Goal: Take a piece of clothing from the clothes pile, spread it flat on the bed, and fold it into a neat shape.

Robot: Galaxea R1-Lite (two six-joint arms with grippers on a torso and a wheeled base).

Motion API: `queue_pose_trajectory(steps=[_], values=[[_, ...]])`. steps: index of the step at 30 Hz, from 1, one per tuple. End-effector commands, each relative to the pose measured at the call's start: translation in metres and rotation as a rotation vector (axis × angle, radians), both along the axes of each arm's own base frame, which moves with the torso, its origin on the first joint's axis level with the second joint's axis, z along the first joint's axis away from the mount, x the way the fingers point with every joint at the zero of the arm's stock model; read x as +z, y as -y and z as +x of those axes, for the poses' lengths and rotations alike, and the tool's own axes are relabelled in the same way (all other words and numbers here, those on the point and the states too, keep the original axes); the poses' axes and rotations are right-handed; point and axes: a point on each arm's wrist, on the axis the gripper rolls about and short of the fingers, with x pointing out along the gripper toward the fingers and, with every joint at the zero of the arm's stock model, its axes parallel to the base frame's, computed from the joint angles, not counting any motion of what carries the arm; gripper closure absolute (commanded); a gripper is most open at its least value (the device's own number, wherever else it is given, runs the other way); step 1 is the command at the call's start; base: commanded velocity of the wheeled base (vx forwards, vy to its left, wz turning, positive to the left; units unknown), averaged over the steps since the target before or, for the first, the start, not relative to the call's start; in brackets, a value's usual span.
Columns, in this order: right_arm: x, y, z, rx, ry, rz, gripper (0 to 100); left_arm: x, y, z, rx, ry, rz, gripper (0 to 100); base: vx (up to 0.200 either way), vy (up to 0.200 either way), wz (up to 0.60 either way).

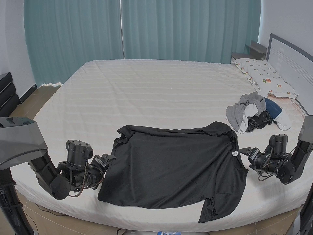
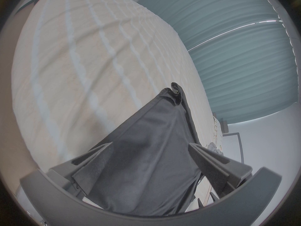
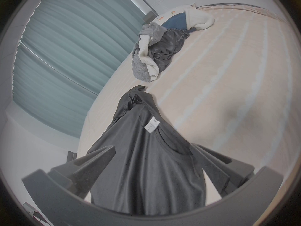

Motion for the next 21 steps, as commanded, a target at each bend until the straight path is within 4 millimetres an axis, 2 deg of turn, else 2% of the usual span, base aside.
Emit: queue_pose_trajectory(steps=[1,5,10,20,21], values=[[-0.006,0.001,-0.022,-0.005,-0.018,0.016,0,-0.001,-0.001,-0.015,-0.017,-0.005,-0.001,0,-0.200,0.000,0.00],[-0.030,-0.001,-0.032,0.012,-0.101,0.022,0,-0.005,-0.004,-0.021,-0.019,-0.032,0.008,0,-0.200,0.000,0.00],[-0.049,0.004,-0.039,0.030,-0.091,0.064,0,-0.012,-0.005,-0.024,-0.025,-0.062,0.023,0,0.000,0.000,0.00],[-0.048,0.002,-0.041,0.046,-0.074,0.106,0,-0.016,-0.005,-0.025,-0.073,-0.066,-0.021,0,0.000,0.000,0.00],[-0.048,0.001,-0.041,0.049,-0.072,0.105,0,-0.015,-0.005,-0.024,-0.073,-0.063,-0.024,0,0.000,-0.200,0.00]])
